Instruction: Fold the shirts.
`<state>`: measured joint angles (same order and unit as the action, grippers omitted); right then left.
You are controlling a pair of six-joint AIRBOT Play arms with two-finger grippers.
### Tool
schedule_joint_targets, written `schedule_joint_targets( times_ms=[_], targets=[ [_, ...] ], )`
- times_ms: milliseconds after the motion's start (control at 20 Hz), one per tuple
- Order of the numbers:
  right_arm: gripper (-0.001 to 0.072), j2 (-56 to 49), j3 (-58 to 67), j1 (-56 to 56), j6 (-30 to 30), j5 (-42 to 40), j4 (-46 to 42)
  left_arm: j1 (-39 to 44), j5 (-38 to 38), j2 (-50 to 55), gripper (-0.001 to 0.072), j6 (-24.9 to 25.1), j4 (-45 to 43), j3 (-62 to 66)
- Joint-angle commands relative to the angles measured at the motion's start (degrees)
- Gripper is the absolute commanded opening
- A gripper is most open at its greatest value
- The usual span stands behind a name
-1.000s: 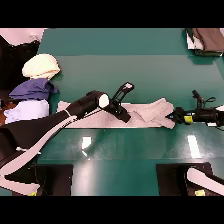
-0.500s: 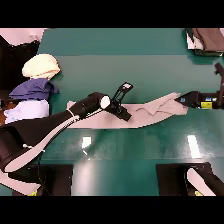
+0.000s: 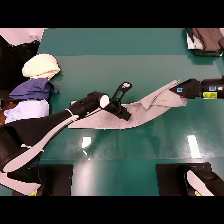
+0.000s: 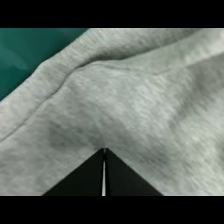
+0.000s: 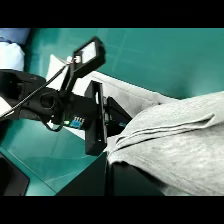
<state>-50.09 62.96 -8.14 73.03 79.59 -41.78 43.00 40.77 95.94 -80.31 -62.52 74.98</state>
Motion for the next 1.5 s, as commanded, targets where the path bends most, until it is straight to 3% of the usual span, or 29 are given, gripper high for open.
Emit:
schedule_joint_targets(
  times_ms=[0, 200, 400, 750, 1100, 1450],
  targets=[
    [0.0009, -2.64, 5.46, 4.35, 2.19, 1.33, -0.39, -3.45, 3.50, -2.93, 0.0020, -0.46, -0.20, 0.48],
    [0.0009, -11.67, 14.99, 13.73, 3.98, 1.53, -1.05, -10.36, 8.02, -11.34, 0.0020, -0.33, -6.10, 0.48],
    [0.0009, -21.66, 24.41, 27.19, 6.84, 1.42, -7.80, -20.35, 14.56, -20.52, 0.0021, -0.31, -12.63, 0.48],
    [0.0009, -40.85, 40.54, 44.28, 10.01, -1.55, -13.20, -37.18, 21.09, -32.94, 0.0021, -0.26, -17.22, 0.48],
    [0.0009, -57.09, 51.89, 51.71, 17.97, -10.95, -21.44, -40.13, 25.05, -34.93, 0.0021, -0.22, -17.90, 0.48],
    [0.0010, -61.70, 53.57, 54.60, 20.57, -17.09, -21.27, -40.13, 25.33, -34.93, 0.0022, -0.26, -17.90, 0.48]
  ],
)
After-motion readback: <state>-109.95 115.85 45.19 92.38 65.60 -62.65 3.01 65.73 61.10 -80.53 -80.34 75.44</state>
